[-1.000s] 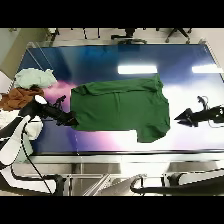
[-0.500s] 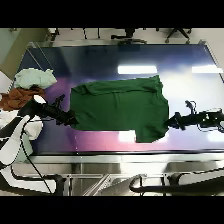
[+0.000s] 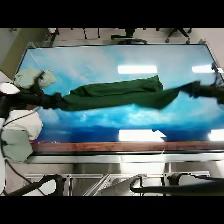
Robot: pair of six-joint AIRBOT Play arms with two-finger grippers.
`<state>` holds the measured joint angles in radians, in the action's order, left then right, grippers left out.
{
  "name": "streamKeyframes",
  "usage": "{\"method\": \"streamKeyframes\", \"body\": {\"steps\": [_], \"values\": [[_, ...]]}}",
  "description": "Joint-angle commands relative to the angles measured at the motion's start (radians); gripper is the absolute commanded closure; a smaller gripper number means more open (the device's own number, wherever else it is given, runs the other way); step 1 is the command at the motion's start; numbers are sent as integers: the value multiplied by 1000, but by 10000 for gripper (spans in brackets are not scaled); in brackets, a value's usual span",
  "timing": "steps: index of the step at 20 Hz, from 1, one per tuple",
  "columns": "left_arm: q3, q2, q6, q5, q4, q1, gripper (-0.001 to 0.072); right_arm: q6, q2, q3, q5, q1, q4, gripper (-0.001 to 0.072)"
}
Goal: Fold the shirts.
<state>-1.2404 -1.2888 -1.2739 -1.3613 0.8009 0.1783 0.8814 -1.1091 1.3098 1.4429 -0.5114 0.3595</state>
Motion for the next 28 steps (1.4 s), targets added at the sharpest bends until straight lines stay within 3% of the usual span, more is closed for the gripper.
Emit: {"method": "streamKeyframes", "body": {"steps": [1,5,8,12,14,18,22,24,28], "values": [[-198,193,9,-21,-283,76,690,-45,182,297,-95,-15,-136,692],[-471,380,10,47,-323,185,690,-45,380,488,-318,-18,-92,692],[-605,455,9,68,-322,327,690,-44,473,519,-436,-18,59,693],[-616,449,2,29,-330,460,690,95,442,518,-368,-18,171,693],[-525,415,3,26,-330,399,690,167,356,518,-253,-16,166,694],[-322,238,111,38,-321,142,690,175,129,446,-114,50,76,695],[-199,-3,139,169,-150,-32,690,111,-126,363,-195,203,214,695],[-173,-138,92,244,-41,-57,690,111,-257,364,-271,218,257,695],[-175,-356,80,372,-35,-53,690,98,-443,365,-366,217,235,694]]}}
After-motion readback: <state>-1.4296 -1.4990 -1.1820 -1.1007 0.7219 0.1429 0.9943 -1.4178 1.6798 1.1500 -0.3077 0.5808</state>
